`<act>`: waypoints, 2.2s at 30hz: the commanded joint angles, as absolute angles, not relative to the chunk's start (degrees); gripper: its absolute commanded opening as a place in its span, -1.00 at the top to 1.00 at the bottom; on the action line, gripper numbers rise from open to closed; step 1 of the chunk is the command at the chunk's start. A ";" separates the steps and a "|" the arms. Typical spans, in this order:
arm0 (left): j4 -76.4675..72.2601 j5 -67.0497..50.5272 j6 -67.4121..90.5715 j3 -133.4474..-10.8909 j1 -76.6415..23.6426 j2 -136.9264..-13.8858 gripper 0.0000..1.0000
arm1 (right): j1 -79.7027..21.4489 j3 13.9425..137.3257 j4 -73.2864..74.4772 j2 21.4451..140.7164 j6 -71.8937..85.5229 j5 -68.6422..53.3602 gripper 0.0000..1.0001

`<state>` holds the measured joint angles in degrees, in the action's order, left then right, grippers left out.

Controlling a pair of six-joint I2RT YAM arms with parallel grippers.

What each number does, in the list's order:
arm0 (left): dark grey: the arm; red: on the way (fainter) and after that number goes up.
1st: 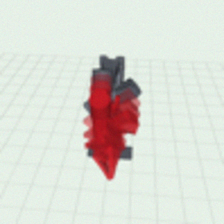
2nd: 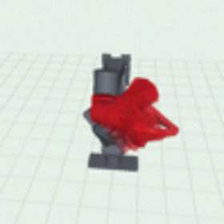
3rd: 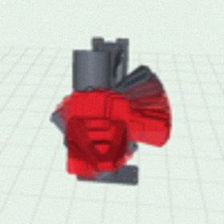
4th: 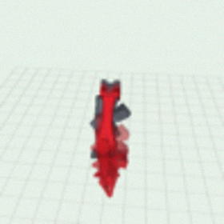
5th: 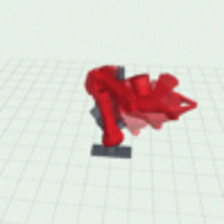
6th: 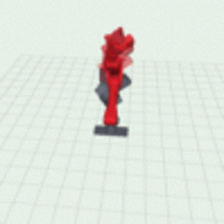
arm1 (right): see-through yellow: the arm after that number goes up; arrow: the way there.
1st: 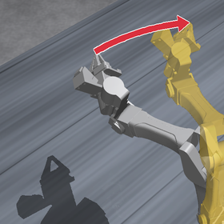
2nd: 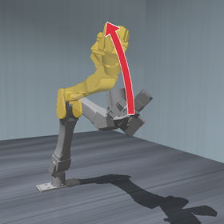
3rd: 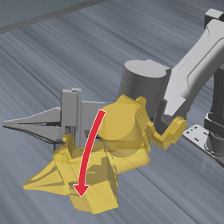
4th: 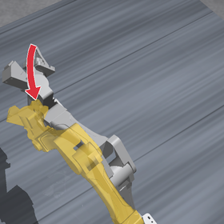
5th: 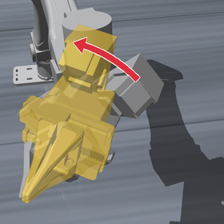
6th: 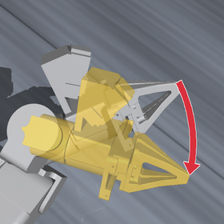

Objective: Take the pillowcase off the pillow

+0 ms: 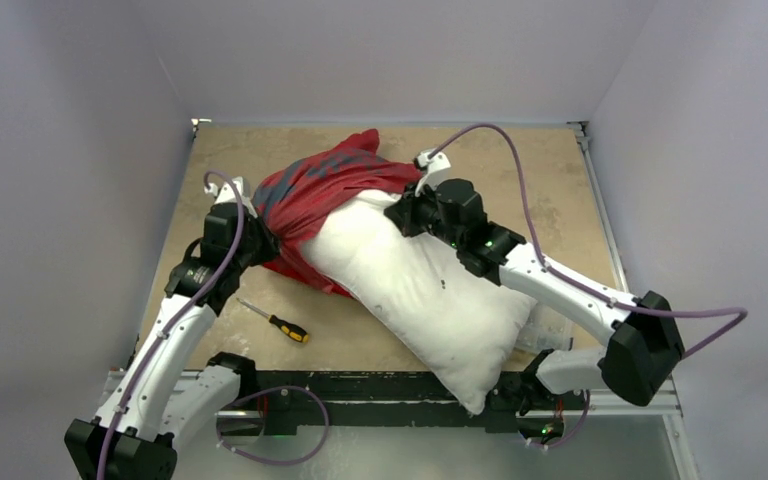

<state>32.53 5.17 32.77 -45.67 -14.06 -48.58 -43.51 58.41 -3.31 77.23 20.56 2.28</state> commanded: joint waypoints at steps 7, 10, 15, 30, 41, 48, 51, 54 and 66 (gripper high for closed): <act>33.00 44.69 21.69 -54.72 -13.54 -48.96 1.00 | -36.17 56.86 -6.36 57.99 19.96 4.94 1.00; 32.22 48.78 20.61 -54.63 -12.72 -50.34 1.00 | -35.96 56.55 -6.02 53.81 19.34 4.33 1.00; 28.68 41.03 20.84 -52.49 -5.59 -50.94 1.00 | -35.86 56.60 -5.28 49.80 20.01 6.14 1.00; 37.65 5.77 19.95 -69.89 -0.26 -55.44 -0.39 | -36.44 50.09 -13.95 58.97 17.11 -14.00 1.00; 37.11 -8.62 18.24 -81.33 -14.06 -71.53 -0.80 | -45.91 50.14 -16.13 64.48 17.99 -9.86 1.00; 39.76 -6.34 12.28 -87.68 -26.23 -84.26 -0.84 | -47.02 49.42 -16.52 64.37 18.29 -9.91 1.00; 39.17 -3.30 10.99 -87.86 -27.77 -86.24 -0.85 | -47.11 49.41 -16.44 64.62 18.28 -10.47 1.00; 40.13 1.19 10.14 -88.23 -28.31 -88.82 -0.85 | -47.28 49.70 -16.35 65.42 18.26 -10.76 1.00; 37.58 16.76 8.59 -83.05 -27.93 -88.06 1.00 | -47.46 50.97 -15.20 66.87 17.65 -9.63 1.00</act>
